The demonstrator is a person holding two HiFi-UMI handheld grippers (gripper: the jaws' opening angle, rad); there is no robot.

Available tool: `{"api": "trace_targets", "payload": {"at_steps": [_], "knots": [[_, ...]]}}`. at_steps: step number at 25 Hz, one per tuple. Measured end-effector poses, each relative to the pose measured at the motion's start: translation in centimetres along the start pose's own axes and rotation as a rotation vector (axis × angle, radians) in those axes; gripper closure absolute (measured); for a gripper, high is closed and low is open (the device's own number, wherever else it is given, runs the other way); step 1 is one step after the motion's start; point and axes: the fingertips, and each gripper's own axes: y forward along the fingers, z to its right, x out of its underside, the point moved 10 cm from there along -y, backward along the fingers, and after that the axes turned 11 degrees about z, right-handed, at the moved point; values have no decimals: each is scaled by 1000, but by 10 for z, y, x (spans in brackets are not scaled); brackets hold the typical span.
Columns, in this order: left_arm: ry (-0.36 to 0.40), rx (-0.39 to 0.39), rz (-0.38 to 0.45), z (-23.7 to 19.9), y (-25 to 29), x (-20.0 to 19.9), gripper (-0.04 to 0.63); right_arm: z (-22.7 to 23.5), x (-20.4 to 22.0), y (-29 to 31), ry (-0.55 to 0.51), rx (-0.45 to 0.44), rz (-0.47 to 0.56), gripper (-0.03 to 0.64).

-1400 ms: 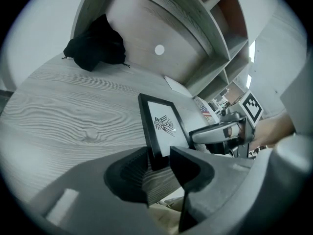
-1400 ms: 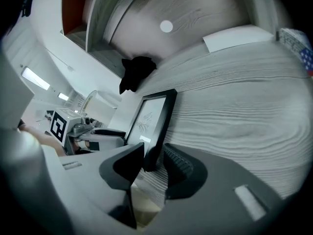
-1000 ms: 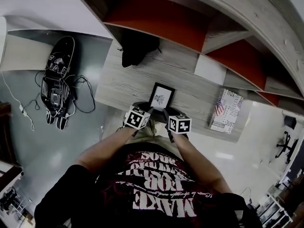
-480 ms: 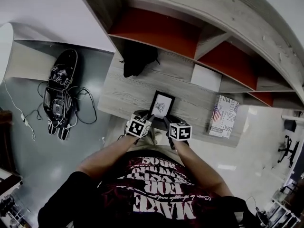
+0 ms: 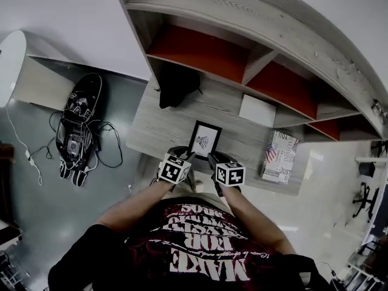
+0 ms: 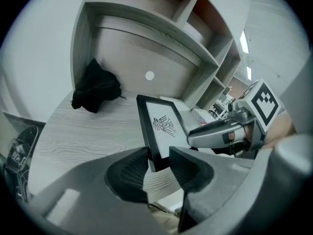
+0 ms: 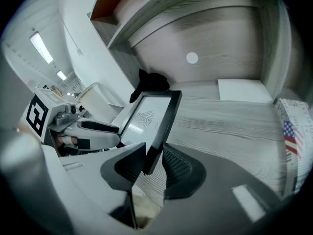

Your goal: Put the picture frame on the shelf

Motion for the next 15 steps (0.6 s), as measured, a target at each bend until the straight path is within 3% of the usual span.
{"api": "trace_targets", "payload": {"at_steps": [15], "knots": [[18,-46,131,15,-36,-31,453,-23,-42,-27,-136,-33,128,488]]}}
